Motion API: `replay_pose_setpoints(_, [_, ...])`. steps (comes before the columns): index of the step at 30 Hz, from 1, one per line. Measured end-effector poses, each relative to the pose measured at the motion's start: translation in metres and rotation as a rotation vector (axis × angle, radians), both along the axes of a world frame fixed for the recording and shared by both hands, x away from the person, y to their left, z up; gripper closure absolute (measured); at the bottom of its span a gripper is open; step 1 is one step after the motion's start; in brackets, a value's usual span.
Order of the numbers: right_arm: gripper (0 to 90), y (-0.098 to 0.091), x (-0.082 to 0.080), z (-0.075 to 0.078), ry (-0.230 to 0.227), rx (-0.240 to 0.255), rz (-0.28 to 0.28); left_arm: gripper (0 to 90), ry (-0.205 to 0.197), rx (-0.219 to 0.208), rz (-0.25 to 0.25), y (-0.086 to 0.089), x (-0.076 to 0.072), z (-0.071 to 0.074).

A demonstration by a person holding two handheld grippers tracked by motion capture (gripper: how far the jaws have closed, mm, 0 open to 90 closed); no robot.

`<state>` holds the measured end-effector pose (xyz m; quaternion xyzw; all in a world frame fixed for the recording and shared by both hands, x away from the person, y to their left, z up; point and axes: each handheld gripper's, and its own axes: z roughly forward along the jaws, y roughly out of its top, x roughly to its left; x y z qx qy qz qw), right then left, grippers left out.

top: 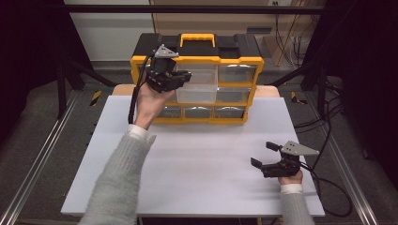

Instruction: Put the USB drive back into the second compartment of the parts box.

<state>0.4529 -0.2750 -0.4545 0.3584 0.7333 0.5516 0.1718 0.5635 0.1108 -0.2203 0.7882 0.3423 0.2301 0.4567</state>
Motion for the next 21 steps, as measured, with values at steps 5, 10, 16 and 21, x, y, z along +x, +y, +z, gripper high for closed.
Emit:
replay_pose_setpoints(5, [2.7,-0.0002,0.0,0.0001,-0.001,0.001,-0.001,78.4,0.005,0.014,0.009,-0.0022,0.0017,-0.0021])
replay_pose_setpoints(10, [2.7,-0.0002,-0.0001,0.0001,-0.001,0.001,0.0,75.5,0.002,0.019,0.018,-0.0032,0.0016,-0.0023])
replay_pose_setpoints(16, [2.7,-0.0002,0.0,0.0001,-0.001,0.002,-0.001,64.6,-0.019,-0.037,0.024,0.0012,-0.003,0.0027])
replay_pose_setpoints(21, [2.7,-0.0002,-0.0001,0.0002,-0.002,0.003,-0.001,42.8,-0.036,-0.066,0.023,0.0042,-0.008,0.0061])
